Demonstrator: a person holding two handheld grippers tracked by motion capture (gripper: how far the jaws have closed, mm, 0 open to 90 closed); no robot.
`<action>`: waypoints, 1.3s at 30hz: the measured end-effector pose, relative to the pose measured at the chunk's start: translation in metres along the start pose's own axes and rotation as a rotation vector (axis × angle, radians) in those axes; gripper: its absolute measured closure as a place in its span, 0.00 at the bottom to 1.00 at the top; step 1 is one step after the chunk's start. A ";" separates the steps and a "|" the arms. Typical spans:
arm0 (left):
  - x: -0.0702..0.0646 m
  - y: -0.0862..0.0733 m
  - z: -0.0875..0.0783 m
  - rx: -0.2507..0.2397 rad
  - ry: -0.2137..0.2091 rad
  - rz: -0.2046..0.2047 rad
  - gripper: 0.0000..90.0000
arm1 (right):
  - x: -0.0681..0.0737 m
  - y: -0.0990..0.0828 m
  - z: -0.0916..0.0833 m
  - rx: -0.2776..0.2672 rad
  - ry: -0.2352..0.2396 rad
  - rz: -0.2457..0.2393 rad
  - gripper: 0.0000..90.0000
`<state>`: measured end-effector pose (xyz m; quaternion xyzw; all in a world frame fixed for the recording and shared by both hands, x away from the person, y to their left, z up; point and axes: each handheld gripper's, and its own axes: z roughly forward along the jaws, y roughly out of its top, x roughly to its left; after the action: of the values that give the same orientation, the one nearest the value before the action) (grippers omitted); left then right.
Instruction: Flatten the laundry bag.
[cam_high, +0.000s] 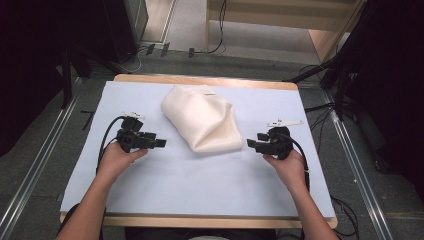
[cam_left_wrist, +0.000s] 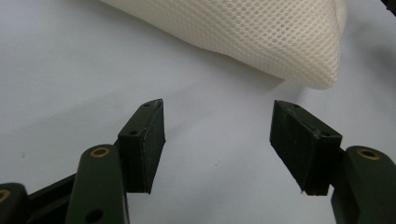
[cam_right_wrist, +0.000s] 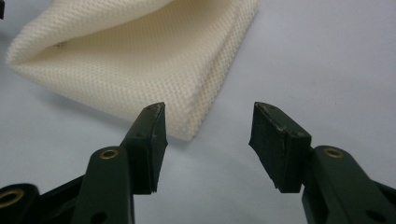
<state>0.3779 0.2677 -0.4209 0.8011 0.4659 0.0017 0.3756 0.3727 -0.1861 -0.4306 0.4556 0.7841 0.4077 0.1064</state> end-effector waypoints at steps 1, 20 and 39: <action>0.000 0.000 0.000 0.000 0.000 0.000 0.40 | 0.000 0.000 0.000 0.000 0.000 0.000 0.53; 0.003 -0.003 -0.011 -0.026 0.022 -0.004 0.41 | 0.023 0.031 0.017 0.016 0.019 -0.022 0.51; 0.000 -0.008 -0.018 -0.015 0.027 -0.024 0.46 | 0.021 0.071 0.055 0.024 0.018 -0.057 0.44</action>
<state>0.3658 0.2809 -0.4130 0.7926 0.4804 0.0113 0.3753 0.4351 -0.1209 -0.4095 0.4308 0.8024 0.3993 0.1055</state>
